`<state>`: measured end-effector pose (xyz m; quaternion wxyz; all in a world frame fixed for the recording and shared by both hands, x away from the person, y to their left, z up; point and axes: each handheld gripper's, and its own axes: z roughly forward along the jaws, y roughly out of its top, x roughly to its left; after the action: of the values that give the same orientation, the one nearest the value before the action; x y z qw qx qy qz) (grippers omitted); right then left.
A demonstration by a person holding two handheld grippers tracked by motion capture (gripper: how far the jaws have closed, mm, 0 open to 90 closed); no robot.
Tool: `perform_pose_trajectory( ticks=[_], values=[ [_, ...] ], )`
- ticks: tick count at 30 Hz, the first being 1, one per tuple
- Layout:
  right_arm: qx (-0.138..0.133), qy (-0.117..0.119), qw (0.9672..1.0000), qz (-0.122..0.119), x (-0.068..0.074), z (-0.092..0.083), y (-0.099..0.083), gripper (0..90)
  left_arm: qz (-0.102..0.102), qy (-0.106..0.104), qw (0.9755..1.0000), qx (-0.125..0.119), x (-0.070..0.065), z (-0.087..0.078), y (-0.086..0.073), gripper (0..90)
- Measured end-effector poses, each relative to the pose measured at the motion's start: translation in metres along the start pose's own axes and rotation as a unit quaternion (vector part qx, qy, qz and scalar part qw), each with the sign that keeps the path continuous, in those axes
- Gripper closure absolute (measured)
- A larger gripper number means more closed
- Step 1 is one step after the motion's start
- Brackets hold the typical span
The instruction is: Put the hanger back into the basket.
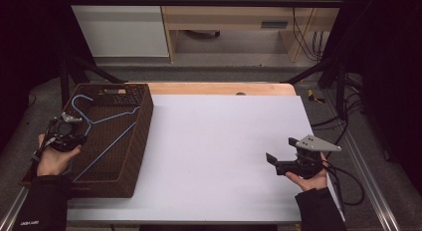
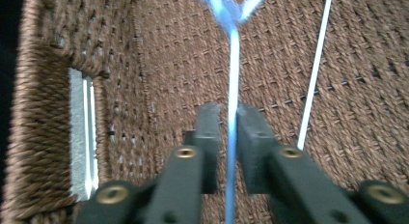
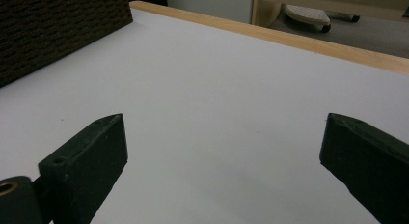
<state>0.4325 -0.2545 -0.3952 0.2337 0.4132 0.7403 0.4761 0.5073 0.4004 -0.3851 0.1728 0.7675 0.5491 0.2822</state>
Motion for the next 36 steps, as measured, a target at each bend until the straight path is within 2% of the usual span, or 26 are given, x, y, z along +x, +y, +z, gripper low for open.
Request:
perform_pose_trajectory(
  ticks=[5, 8, 9, 11, 13, 14, 16, 17, 19, 22, 25, 28, 31, 33, 35, 36],
  values=[
    [0.001, -0.001, 1.0000, 0.000, 0.000, 0.001, 0.000, 3.4, -0.030, -0.010, 0.9987, -0.039, 0.004, -0.016, -0.001, 67.9],
    [-0.001, 0.000, 1.0000, -0.001, 0.000, 0.001, 0.000, 3.3, -0.045, -0.026, 0.9954, -0.081, 0.002, -0.032, -0.001, 61.4],
    [-0.001, 0.000, 1.0000, 0.000, 0.000, 0.000, 0.000, 3.3, -0.050, -0.034, 0.9926, -0.106, -0.002, -0.040, -0.002, 59.5],
    [-0.004, 0.001, 1.0000, 0.001, 0.000, 0.000, 0.000, 3.3, -0.053, -0.052, 0.9882, -0.134, -0.008, -0.049, -0.002, 55.9],
    [-0.005, 0.001, 1.0000, 0.002, 0.001, 0.000, 0.000, 3.3, -0.053, -0.067, 0.9826, -0.165, -0.018, -0.059, -0.002, 51.7],
    [-0.005, 0.002, 1.0000, 0.001, 0.001, -0.001, 0.000, 3.2, -0.048, -0.071, 0.9807, -0.176, -0.023, -0.063, -0.001, 49.7],
    [-0.007, 0.003, 1.0000, 0.000, 0.001, -0.001, 0.000, 3.2, -0.046, -0.090, 0.9751, -0.198, -0.035, -0.070, 0.000, 45.4],
    [-0.007, 0.003, 1.0000, 0.000, 0.001, -0.001, 0.000, 3.1, -0.042, -0.091, 0.9731, -0.208, -0.040, -0.073, 0.000, 43.8],
    [-0.008, 0.002, 1.0000, 0.001, 0.001, -0.002, 0.000, 3.1, -0.039, -0.108, 0.9676, -0.225, -0.052, -0.078, 0.002, 41.5],
    [-0.011, 0.003, 0.9999, 0.003, 0.000, -0.003, 0.000, 3.1, -0.028, -0.126, 0.9612, -0.244, -0.070, -0.082, 0.004, 38.1],
    [-0.011, 0.002, 0.9999, 0.003, 0.000, -0.003, 0.000, 3.1, -0.012, -0.154, 0.9551, -0.253, -0.087, -0.084, 0.006, 35.3],
    [-0.012, 0.004, 0.9999, 0.002, 0.000, -0.004, 0.001, 3.0, -0.007, -0.180, 0.9469, -0.266, -0.104, -0.085, 0.008, 32.3],
    [-0.013, 0.003, 0.9999, 0.003, 0.000, -0.005, 0.001, 3.0, 0.006, -0.198, 0.9419, -0.271, -0.122, -0.085, 0.009, 27.6],
    [-0.014, 0.003, 0.9999, 0.003, 0.000, -0.005, 0.001, 3.0, 0.018, -0.204, 0.9401, -0.272, -0.131, -0.085, 0.009, 25.9],
    [-0.013, 0.003, 0.9999, 0.002, 0.000, -0.005, 0.001, 3.0, 0.027, -0.212, 0.9374, -0.275, -0.140, -0.085, 0.008, 24.1],
    [-0.014, 0.003, 0.9999, 0.002, 0.000, -0.006, 0.001, 3.0, 0.027, -0.220, 0.9350, -0.277, -0.145, -0.084, 0.007, 22.7]
  ],
)
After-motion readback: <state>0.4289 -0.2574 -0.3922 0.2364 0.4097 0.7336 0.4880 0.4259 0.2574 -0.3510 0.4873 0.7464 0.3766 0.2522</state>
